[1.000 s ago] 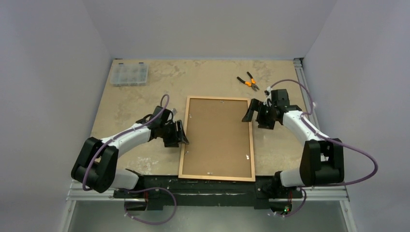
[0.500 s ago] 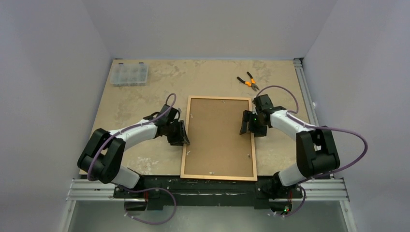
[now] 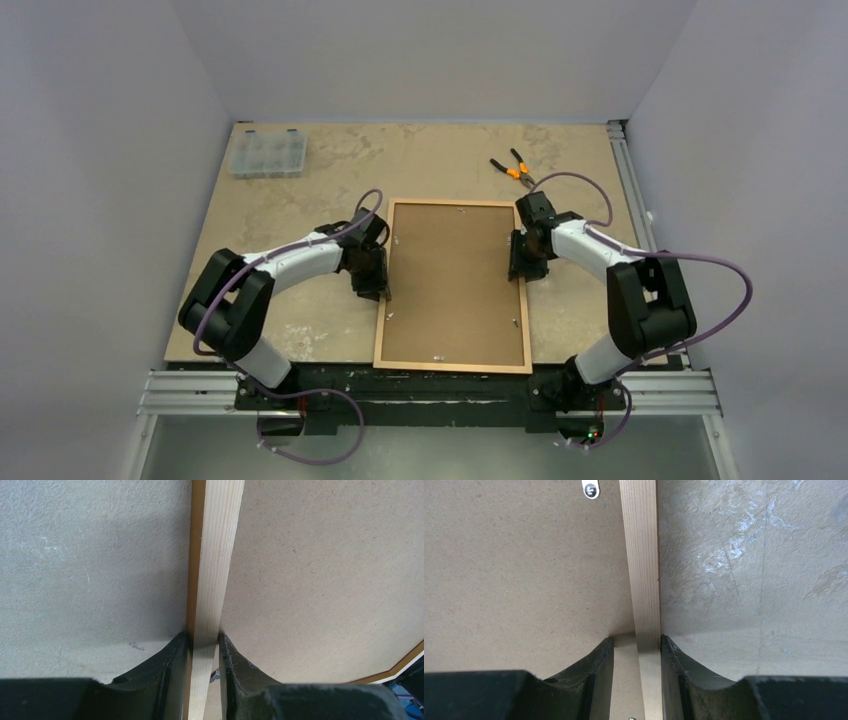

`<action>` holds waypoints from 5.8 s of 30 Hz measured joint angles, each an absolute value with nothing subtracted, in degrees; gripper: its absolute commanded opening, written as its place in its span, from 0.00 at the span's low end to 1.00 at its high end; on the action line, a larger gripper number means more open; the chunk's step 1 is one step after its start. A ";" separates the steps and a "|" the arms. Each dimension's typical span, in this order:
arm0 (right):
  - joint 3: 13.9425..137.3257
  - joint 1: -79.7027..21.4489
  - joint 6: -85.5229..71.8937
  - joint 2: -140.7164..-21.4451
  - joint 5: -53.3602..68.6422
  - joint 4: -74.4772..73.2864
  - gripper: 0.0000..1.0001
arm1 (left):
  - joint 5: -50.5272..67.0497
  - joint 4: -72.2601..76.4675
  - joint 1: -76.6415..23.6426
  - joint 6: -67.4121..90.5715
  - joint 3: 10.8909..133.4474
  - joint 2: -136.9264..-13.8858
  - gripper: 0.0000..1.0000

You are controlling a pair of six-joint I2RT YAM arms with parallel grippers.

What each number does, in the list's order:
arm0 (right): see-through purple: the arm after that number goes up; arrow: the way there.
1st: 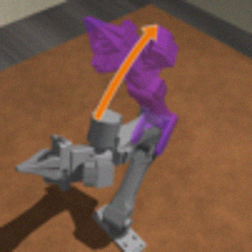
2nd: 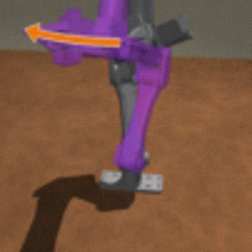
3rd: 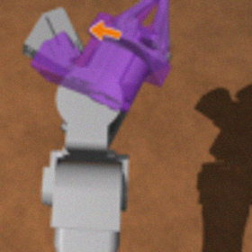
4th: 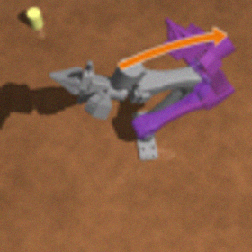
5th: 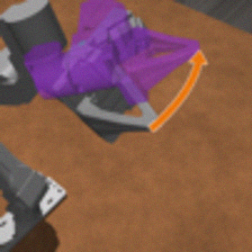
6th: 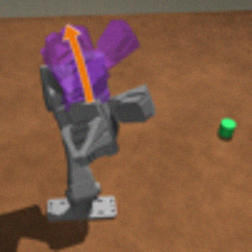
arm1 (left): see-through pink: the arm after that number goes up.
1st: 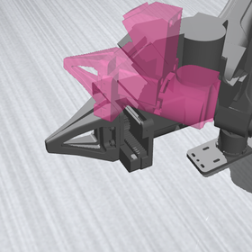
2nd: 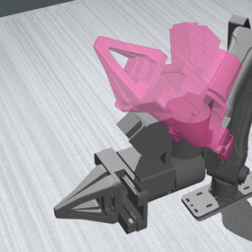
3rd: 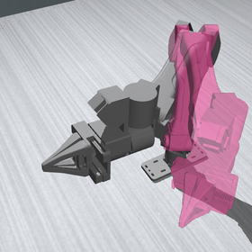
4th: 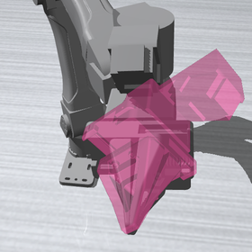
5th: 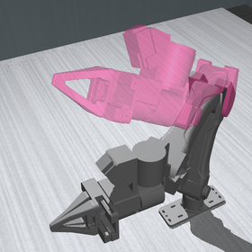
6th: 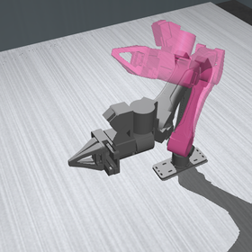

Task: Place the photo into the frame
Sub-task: Install the photo frame at the center of the board.

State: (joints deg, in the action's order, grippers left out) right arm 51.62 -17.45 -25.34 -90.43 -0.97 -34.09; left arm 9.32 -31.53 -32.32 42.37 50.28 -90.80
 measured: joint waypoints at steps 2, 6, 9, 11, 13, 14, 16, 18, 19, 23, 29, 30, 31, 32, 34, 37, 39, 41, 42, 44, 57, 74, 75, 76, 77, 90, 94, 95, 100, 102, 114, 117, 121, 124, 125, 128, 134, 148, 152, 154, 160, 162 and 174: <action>52.42 -17.50 -25.26 -90.83 -0.89 -34.87 0.29 | 9.21 -32.34 -32.34 42.39 50.96 -91.26 0.27; 54.50 -17.50 -24.73 -92.40 -0.60 -36.21 0.42 | 8.95 -33.10 -32.34 42.46 51.59 -91.66 0.38; 56.23 -17.78 -24.45 -93.80 0.10 -35.66 0.63 | 8.34 -32.47 -32.58 42.81 51.68 -91.61 0.51; 56.14 -18.48 -24.64 -93.97 1.04 -33.76 0.75 | 8.08 -31.88 -32.86 43.05 51.68 -91.24 0.56; 55.66 -19.14 -24.80 -93.78 1.65 -32.27 0.82 | 7.27 -30.79 -33.23 43.09 51.59 -90.72 0.61; 55.33 -19.33 -24.77 -93.36 1.96 -31.68 0.85 | 6.98 -30.33 -33.39 43.07 51.55 -90.48 0.63; 53.89 -19.66 -24.93 -91.92 2.72 -30.17 0.87 | 6.37 -29.67 -33.45 43.03 51.20 -89.54 0.66; 52.49 -19.77 -25.10 -90.43 3.29 -29.26 0.88 | 5.82 -29.65 -33.45 42.98 50.63 -87.99 0.68; 51.83 -19.79 -25.10 -89.76 3.64 -28.93 0.88 | 5.65 -29.56 -33.45 43.00 50.24 -87.11 0.68; 49.28 -19.88 -25.41 -87.48 4.34 -28.49 0.90 | 5.28 -29.17 -33.45 43.22 47.46 -83.55 0.69; 45.12 -19.92 -25.93 -82.70 5.56 -29.04 0.89 | 5.96 -27.46 -33.41 44.71 41.43 -79.96 0.64; 44.42 -19.92 -25.98 -81.87 5.65 -29.10 0.88 | 6.15 -26.59 -33.41 45.01 40.47 -79.07 0.63; 43.68 -19.94 -26.04 -81.12 5.67 -29.28 0.87 | 6.57 -25.65 -33.41 45.36 39.55 -78.41 0.62; 43.05 -19.94 -26.13 -80.53 5.74 -29.52 0.87 | 7.16 -24.84 -33.41 45.54 38.96 -77.84 0.61; 42.15 -19.97 -26.65 -79.46 6.15 -29.43 0.87 | 8.62 -23.46 -33.41 45.91 38.13 -77.54 0.60; 41.36 -19.99 -27.51 -78.65 7.29 -29.08 0.87 | 10.76 -21.69 -33.43 46.39 37.80 -77.89 0.60; 41.32 -19.99 -27.97 -78.63 7.90 -28.82 0.87 | 12.08 -20.60 -33.43 46.78 37.91 -78.65 0.60; 41.32 -19.97 -28.34 -78.76 8.34 -28.75 0.87 | 12.73 -20.86 -33.21 46.98 38.52 -79.48 0.60; 41.34 -19.94 -28.49 -78.85 8.40 -28.73 0.87 | 13.02 -21.34 -33.06 46.98 39.09 -80.07 0.60; 41.76 -19.90 -28.58 -79.31 8.47 -28.97 0.87 | 13.56 -22.48 -32.69 46.98 40.45 -81.52 0.60; 46.81 -19.55 -28.56 -84.79 7.68 -29.52 0.90 | 15.35 -23.31 -28.40 46.24 45.15 -86.48 0.63; 43.64 -20.25 -28.53 -78.04 8.80 -29.04 0.94 | 6.00 -27.33 -31.68 39.51 45.10 -81.01 0.66; 43.27 -20.25 -28.53 -77.67 8.84 -29.10 0.94 | 5.45 -27.59 -32.16 38.92 45.10 -81.01 0.65; 42.76 -20.25 -28.53 -77.34 8.86 -29.04 0.94 | 4.95 -27.92 -32.82 37.98 45.10 -81.03 0.64; 42.28 -20.25 -28.53 -77.14 8.88 -29.08 0.94 | 4.43 -28.01 -33.39 37.19 45.10 -81.06 0.63; 40.14 -20.25 -28.56 -77.06 9.76 -28.60 0.94 | 1.02 -27.92 -38.09 30.37 45.52 -84.25 0.54; 40.12 -20.25 -28.75 -77.10 10.28 -28.29 0.93 | 0.99 -27.88 -38.35 30.24 45.50 -84.25 0.47; 40.12 -20.25 -28.84 -77.10 10.37 -28.16 0.93 | 1.02 -27.88 -38.35 30.13 45.50 -84.25 0.46; 40.10 -20.25 -28.97 -77.12 10.61 -28.10 0.93 | 1.02 -27.88 -38.39 29.32 45.47 -84.25 0.48; 40.10 -20.25 -28.97 -77.12 10.66 -28.08 0.93 | 1.06 -27.79 -38.39 29.32 45.34 -84.20 0.42; 39.97 -20.23 -28.97 -77.19 11.05 -27.83 0.93 | 0.40 -26.70 -38.39 29.36 43.62 -82.35 0.22; 39.94 -20.23 -28.97 -77.19 11.07 -27.81 0.93 | 0.36 -26.70 -38.39 29.36 43.59 -82.32 0.10; 39.92 -20.23 -28.97 -77.19 11.07 -27.79 0.93 | 0.34 -26.72 -38.39 29.36 43.62 -82.32 0.00; 39.92 -20.23 -28.97 -77.19 11.07 -27.79 0.93 | 0.32 -26.72 -38.39 29.34 43.62 -82.32 0.00; 39.92 -20.23 -28.95 -77.19 11.07 -27.79 0.93 | 0.27 -26.74 -38.39 29.34 43.62 -82.28 0.00; 39.92 -20.23 -28.95 -77.19 11.07 -27.79 0.93 | 0.16 -26.83 -38.39 29.32 43.59 -82.17 0.00; 39.92 -20.23 -28.95 -77.19 11.07 -27.81 0.93 | -0.10 -26.63 -38.39 29.39 43.22 -81.67 0.05; 39.94 -20.23 -28.93 -77.17 11.05 -27.83 0.93 | -0.64 -25.61 -38.39 30.76 42.06 -80.38 0.36; 39.94 -20.23 -28.93 -77.08 11.07 -27.86 0.94 | 1.48 -24.77 -38.52 31.27 40.84 -78.04 0.58; 39.94 -20.23 -28.91 -77.06 11.09 -27.88 0.94 | 3.20 -24.43 -38.70 32.03 40.62 -76.01 0.62; 39.94 -20.25 -28.64 -76.82 10.98 -28.51 0.94 | 9.50 -20.67 -37.28 34.96 40.29 -72.47 0.65; 39.94 -20.25 -28.56 -76.82 11.07 -28.73 0.93 | 10.61 -19.62 -36.07 36.01 39.83 -72.23 0.65; 39.99 -23.49 -29.52 -77.14 11.53 -28.45 0.92 | 10.79 -20.29 -27.07 39.48 33.21 -71.22 0.70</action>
State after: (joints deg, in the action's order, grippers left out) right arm 39.99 -23.49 -29.52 -77.14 11.53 -28.45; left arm 10.79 -20.29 -27.07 39.48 33.21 -71.22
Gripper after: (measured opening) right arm 0.927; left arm 0.700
